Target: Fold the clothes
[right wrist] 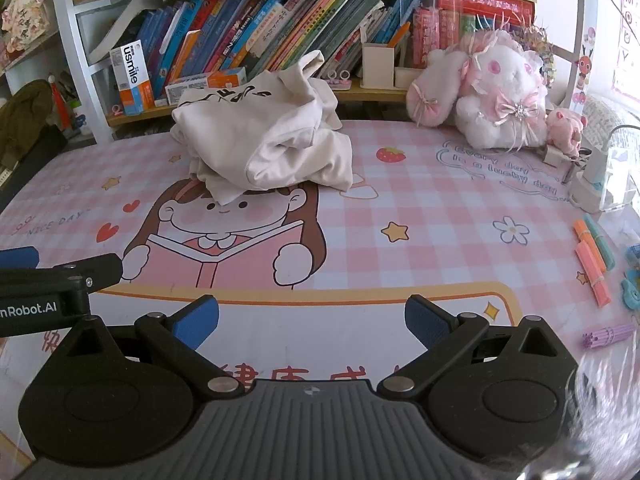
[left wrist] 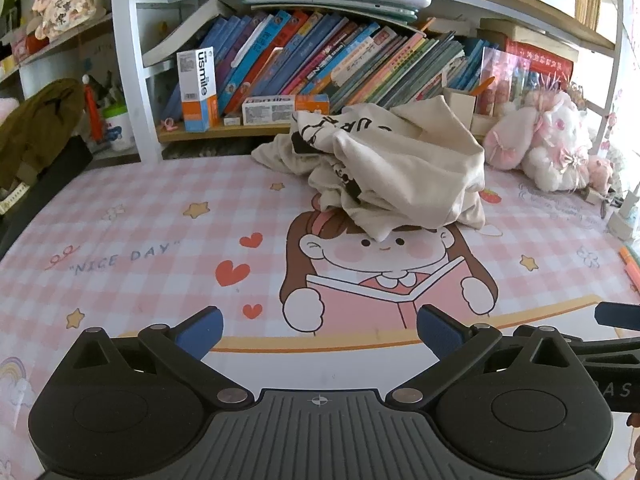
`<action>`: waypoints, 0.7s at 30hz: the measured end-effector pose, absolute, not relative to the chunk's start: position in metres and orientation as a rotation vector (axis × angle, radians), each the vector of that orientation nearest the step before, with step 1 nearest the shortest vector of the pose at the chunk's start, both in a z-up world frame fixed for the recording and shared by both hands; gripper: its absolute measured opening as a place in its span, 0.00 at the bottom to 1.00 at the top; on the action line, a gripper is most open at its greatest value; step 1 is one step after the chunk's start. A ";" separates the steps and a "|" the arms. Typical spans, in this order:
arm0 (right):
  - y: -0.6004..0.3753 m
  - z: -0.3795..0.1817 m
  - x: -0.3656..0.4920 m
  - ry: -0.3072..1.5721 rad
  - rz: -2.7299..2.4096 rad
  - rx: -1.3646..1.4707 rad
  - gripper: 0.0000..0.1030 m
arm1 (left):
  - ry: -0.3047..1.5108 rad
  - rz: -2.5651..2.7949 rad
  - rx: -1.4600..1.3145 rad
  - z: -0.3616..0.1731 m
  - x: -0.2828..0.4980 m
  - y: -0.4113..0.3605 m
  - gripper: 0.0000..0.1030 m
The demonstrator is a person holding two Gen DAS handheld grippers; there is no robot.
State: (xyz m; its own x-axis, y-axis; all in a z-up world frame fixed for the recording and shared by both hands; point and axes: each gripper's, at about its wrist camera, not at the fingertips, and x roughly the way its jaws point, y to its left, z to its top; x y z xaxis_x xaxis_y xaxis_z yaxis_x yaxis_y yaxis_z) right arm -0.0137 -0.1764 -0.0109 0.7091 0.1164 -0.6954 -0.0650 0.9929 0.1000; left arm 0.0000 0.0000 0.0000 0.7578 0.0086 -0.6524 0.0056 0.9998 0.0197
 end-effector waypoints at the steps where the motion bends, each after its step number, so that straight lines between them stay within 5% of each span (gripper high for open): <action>1: -0.176 -0.011 -0.014 0.776 0.101 0.070 0.98 | 0.715 -0.001 0.015 0.001 0.000 0.000 1.00; 21: -0.175 -0.011 -0.014 0.774 0.098 0.062 0.98 | 0.733 -0.011 0.002 -0.001 0.001 0.002 1.00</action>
